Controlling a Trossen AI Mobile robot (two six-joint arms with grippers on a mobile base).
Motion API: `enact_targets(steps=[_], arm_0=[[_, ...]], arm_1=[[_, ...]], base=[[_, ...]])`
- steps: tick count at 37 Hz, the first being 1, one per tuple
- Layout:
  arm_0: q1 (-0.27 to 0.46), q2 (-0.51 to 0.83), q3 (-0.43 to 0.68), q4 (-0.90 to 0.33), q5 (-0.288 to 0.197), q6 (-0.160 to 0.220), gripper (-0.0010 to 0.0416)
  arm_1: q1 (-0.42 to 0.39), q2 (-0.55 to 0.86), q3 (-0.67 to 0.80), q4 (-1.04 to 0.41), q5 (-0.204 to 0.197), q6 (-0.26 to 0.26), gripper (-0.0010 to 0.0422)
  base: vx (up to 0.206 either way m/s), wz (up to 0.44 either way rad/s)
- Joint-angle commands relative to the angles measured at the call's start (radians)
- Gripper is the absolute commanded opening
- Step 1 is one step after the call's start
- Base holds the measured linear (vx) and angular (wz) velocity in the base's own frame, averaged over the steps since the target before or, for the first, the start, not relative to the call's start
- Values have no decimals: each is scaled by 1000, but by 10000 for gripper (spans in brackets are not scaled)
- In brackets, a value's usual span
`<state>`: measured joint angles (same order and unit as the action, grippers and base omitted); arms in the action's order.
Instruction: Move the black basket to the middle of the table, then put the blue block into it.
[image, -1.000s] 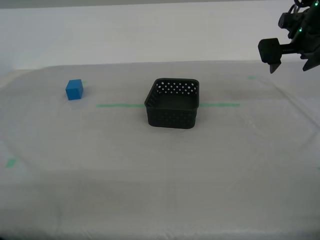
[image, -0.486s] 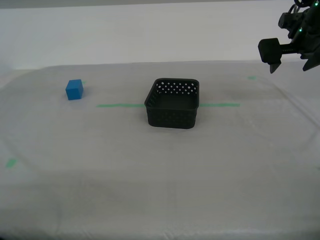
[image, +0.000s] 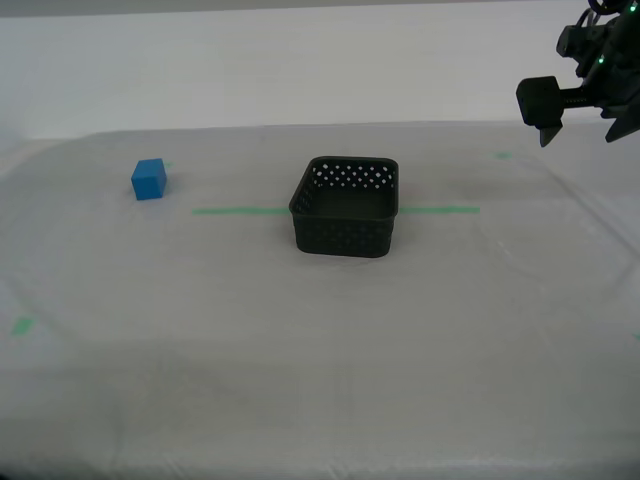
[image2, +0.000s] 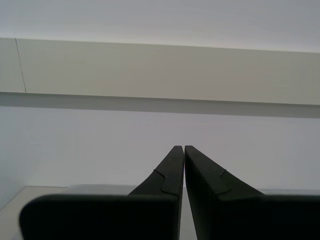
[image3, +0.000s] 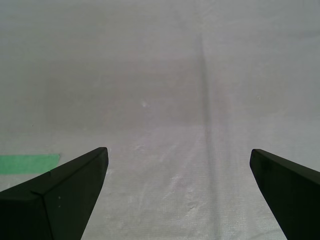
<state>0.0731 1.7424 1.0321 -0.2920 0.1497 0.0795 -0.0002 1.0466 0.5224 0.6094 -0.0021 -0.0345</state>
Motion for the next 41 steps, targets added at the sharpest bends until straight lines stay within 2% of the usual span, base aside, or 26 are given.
enact_targets(steps=[1,13,23,28,41], arm_0=[[0,-1,1,0,-2,-2,398],[0,-1,1,1,-2,-2,398],[0,-1,1,1,-2,-2,399],[0,-1,1,1,-2,-2,399],[0,-1,1,1,-2,-2,399]], arm_1=[[0,0,1,-2,-15,-2,0],[0,0,1,-10,-17,-3,0],[0,0,1,-53,-18,-72,7],[0,0,1,-66,-16,-75,45],[0,0,16,-111,-11,-75,177]], base=[[0,0],[0,0],[0,0],[0,0],[0,0]])
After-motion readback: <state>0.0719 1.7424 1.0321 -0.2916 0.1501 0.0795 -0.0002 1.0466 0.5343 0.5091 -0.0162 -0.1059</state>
